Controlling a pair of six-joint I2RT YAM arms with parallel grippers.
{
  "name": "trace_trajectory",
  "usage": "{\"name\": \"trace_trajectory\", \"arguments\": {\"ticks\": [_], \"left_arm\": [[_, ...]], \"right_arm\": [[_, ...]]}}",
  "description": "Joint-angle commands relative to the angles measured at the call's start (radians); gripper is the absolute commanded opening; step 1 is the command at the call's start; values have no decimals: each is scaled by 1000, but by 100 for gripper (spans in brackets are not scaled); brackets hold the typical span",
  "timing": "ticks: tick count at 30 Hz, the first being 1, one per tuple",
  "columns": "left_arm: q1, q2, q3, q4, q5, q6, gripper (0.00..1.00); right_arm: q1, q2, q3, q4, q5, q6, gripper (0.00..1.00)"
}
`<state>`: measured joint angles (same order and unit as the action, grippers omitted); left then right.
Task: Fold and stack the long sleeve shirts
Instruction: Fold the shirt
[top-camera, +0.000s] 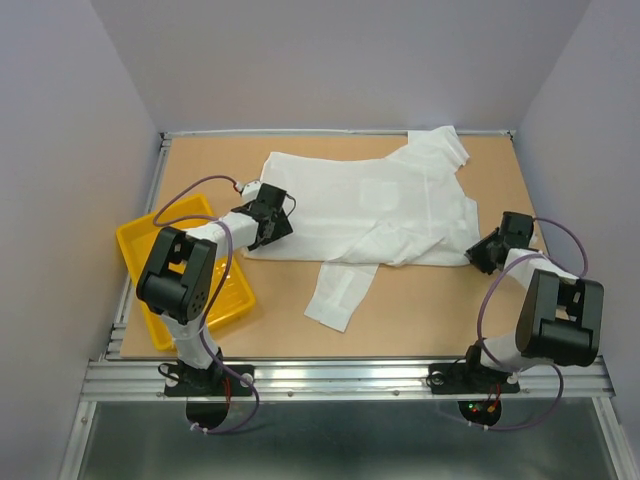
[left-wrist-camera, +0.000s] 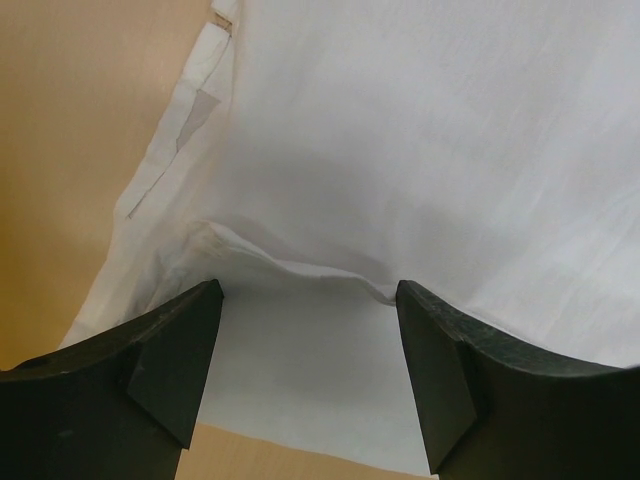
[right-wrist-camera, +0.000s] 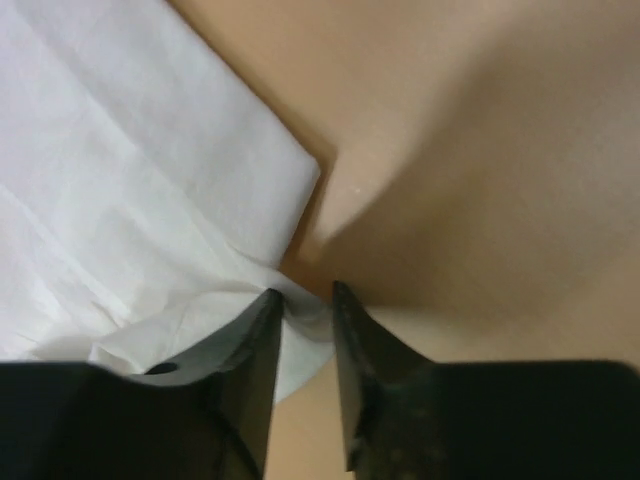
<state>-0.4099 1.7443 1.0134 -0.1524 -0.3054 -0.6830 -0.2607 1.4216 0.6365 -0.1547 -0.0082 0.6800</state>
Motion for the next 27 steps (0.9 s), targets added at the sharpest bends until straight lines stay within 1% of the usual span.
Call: {"name": "trace_trajectory", "arguments": {"ticks": [1, 3, 4, 5, 6, 13, 15, 16, 18, 19, 20, 21, 22, 23, 24, 25, 27], "left_arm": [[22, 35, 13, -18, 6, -4, 83], [23, 31, 11, -16, 9, -4, 83], [23, 29, 8, -18, 9, -6, 82], [25, 26, 7, -19, 9, -6, 83], [28, 26, 8, -19, 11, -7, 83], [46, 34, 17, -44, 15, -12, 83], [45, 8, 22, -44, 32, 5, 83], [42, -9, 24, -42, 40, 11, 83], [10, -70, 24, -42, 34, 43, 85], [-10, -97, 21, -41, 22, 60, 86], [-38, -123, 16, -39, 8, 77, 87], [-99, -173, 8, -39, -26, 121, 88], [-139, -198, -5, -39, -43, 143, 94], [-176, -221, -16, -39, -66, 164, 95], [-254, -262, -27, -39, -72, 203, 98], [-289, -281, -56, -38, -72, 214, 98], [-363, -331, -85, -39, -63, 227, 99]], "right_arm": [[-69, 57, -80, 7, 25, 35, 23], [-80, 47, -87, 7, 33, 39, 18], [-86, 39, -90, 7, 39, 41, 12], [-87, 24, -89, 7, 48, 41, 7], [-91, 17, -90, 6, 50, 43, 1], [-135, -9, -101, 0, 47, 69, 1], [-135, -10, -90, -23, 34, 52, 3], [-135, -18, -87, -28, 25, 46, 8], [-135, -71, -89, -34, -15, 20, 16], [-135, -97, -89, -34, -25, 12, 26], [-135, -121, -90, -34, -45, 4, 33], [-135, -142, -87, -37, -55, -11, 42], [-135, -188, -84, -40, -71, -22, 57], [-134, -205, -81, -46, -81, -26, 62], [-133, -225, -71, -61, -88, -30, 65], [-126, -257, -69, -66, -101, -36, 71], [-111, -280, -58, -86, -110, -45, 75]]}}
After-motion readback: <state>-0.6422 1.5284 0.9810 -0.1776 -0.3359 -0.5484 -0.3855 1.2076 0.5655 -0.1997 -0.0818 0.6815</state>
